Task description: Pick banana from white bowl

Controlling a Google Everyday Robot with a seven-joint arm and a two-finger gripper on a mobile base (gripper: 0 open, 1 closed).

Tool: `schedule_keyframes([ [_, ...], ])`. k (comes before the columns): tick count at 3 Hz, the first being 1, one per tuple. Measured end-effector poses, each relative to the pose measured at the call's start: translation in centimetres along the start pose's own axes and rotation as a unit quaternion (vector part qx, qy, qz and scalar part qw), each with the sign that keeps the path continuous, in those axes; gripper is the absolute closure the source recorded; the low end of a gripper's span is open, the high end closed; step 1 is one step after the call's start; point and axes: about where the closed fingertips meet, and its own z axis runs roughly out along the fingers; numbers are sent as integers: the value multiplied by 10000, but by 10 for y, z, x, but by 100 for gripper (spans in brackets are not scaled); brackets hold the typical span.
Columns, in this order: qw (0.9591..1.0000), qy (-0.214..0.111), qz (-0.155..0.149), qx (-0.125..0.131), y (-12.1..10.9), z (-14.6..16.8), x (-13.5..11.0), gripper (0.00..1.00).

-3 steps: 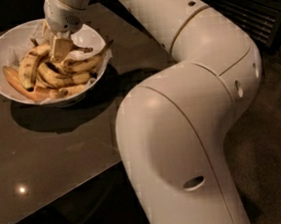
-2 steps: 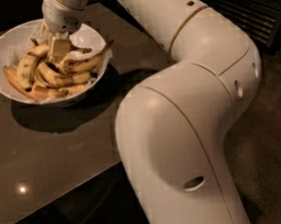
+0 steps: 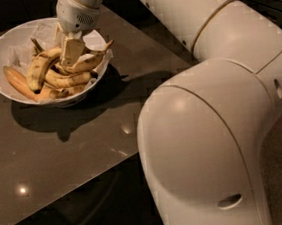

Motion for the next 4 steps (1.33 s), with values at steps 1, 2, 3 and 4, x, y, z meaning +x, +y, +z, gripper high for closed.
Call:
schedule_keyframes([
  [1, 10000, 26, -14, -20, 3, 0, -1, 100],
  [2, 9996, 112, 237, 50, 23, -16, 4, 100],
  [3, 9978, 279, 603, 52, 56, -29, 10, 100],
  [4, 9978, 278, 603, 53, 56, -29, 10, 100],
])
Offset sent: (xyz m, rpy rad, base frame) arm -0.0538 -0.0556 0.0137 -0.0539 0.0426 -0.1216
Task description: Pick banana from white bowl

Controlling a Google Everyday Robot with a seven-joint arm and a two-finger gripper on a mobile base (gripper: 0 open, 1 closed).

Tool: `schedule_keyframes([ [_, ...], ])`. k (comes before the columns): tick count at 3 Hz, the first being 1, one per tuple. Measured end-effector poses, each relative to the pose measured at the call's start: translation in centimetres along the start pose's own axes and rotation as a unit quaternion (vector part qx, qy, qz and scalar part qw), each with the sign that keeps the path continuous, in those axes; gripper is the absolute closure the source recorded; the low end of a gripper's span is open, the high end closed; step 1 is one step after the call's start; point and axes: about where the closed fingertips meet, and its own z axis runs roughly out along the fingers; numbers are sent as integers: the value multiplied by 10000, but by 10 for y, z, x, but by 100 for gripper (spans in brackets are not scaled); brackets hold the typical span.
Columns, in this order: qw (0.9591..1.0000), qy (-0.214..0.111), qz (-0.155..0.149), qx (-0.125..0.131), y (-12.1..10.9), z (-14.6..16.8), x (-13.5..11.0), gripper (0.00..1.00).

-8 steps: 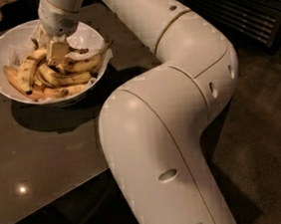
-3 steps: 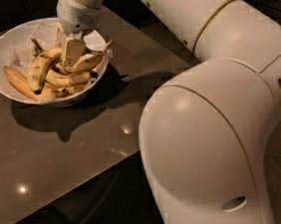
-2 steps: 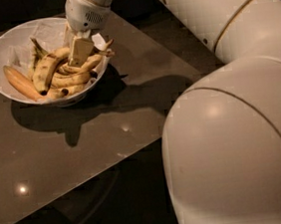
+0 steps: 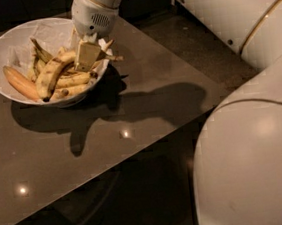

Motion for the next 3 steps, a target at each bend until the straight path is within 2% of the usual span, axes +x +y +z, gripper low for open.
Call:
schedule_keyframes([
  [1, 9997, 104, 206, 52, 16, -12, 6, 100],
  [2, 9980, 192, 573, 187, 46, -30, 17, 100],
  [3, 9980, 192, 573, 187, 46, -30, 17, 100],
])
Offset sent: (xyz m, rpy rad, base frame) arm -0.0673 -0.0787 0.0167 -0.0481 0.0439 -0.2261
